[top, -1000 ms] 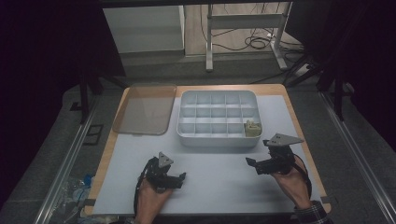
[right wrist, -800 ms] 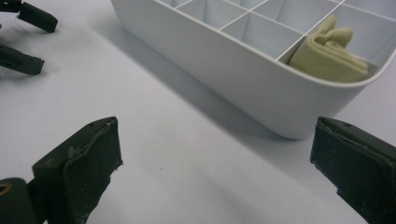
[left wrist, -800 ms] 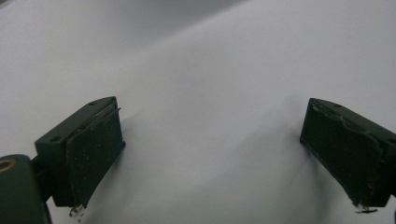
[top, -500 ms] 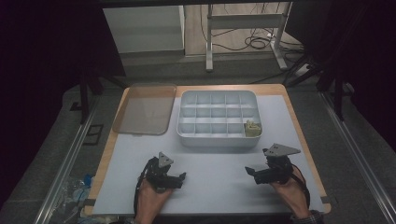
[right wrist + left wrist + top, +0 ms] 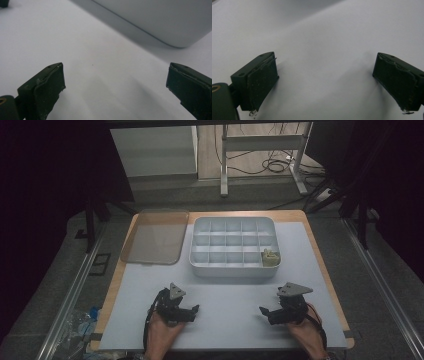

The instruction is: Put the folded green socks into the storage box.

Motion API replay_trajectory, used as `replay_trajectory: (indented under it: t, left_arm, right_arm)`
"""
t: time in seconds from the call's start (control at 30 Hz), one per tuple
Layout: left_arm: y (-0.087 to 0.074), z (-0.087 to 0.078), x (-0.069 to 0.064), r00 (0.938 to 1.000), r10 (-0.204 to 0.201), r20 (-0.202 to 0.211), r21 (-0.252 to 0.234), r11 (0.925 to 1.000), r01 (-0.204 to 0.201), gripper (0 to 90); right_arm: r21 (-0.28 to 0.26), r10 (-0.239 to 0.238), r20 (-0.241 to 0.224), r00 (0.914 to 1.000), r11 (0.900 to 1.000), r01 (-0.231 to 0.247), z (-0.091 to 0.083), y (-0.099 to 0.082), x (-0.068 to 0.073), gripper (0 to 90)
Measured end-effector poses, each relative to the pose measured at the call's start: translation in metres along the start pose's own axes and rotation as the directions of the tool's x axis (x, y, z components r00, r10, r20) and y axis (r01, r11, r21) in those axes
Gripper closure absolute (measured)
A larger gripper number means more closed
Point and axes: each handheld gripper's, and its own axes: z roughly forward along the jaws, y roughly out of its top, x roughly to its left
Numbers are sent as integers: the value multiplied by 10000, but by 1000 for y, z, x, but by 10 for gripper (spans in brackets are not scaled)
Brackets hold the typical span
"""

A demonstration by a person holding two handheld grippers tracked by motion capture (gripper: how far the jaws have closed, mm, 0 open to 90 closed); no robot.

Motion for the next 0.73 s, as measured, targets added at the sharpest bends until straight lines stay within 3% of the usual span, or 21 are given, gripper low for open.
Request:
replay_trajectory:
  t: [0.27,0.43,0.6,0.73]
  left_arm:
    - [0,0,0,10000,2,-1,-3,10000,-2,56]
    - [0,0,0,10000,4,1,1,10000,-4,56]
    - [0,0,0,10000,7,-1,-4,10000,-7,56]
    - [0,0,0,10000,2,4,-1,10000,-2,56]
  right_arm:
    - [300,-105,149,9998,9995,101,8,-7,2,23]
    - [505,-411,174,9990,9979,401,10,-6,5,23]
    - [669,7,-163,9999,9978,4,13,-7,0,23]
    - [655,2,-163,9999,9979,9,13,-7,0,23]
